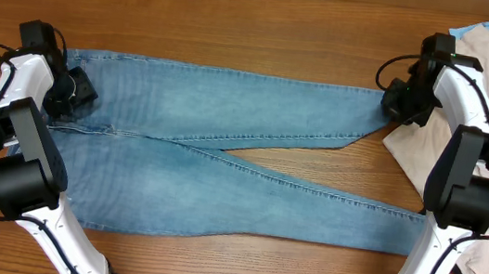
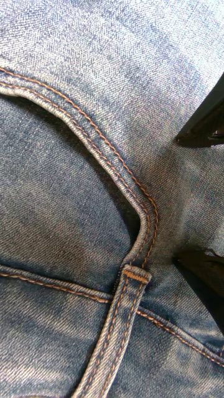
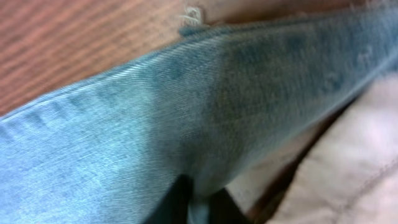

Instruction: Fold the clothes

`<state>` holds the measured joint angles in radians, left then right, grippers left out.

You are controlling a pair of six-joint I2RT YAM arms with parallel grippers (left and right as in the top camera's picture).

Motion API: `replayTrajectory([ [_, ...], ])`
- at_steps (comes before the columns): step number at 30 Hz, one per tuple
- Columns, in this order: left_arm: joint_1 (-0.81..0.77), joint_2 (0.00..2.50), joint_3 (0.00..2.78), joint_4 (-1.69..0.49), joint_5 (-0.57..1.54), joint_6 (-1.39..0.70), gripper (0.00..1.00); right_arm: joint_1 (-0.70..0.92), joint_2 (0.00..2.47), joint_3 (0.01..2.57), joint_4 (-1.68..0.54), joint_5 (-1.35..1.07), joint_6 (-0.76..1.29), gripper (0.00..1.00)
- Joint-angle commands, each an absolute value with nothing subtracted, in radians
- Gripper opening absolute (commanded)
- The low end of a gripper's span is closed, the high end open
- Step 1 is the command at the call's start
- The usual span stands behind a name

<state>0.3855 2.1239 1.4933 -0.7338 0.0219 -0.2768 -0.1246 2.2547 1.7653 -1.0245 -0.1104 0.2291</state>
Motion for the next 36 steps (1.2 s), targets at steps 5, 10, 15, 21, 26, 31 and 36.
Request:
replayTrajectory([
  [5,0.392,2.198,1.443,-0.759,0.019,-0.266,0.57,-0.126,2.249,1.766,-1.031,-0.159,0.138,0.04],
  [10,0.392,2.198,1.443,-0.759,0.019,-0.266,0.57,-0.128,2.186,1.839,-1.083,-0.159,0.126,0.04],
  [15,0.392,2.198,1.443,-0.759,0.019,-0.266,0.57,-0.128,2.124,2.041,-1.273,-0.141,0.127,0.04],
  [21,0.392,2.198,1.443,-0.759,0.019,-0.266,0.57,-0.126,2.123,2.140,-1.451,0.006,0.168,0.08],
  [26,0.392,2.198,1.443,-0.766,0.019,-0.266,0.57,-0.126,2.138,2.127,-1.441,0.037,0.168,0.21],
  [31,0.392,2.198,1.443,-0.769,0.019,-0.266,0.57,-0.126,2.143,2.127,-1.427,0.037,0.168,0.21],
  [36,0.392,2.198,1.443,-0.770,0.019,-0.266,0.57,-0.129,2.146,2.126,-1.435,0.043,0.169,0.22],
])
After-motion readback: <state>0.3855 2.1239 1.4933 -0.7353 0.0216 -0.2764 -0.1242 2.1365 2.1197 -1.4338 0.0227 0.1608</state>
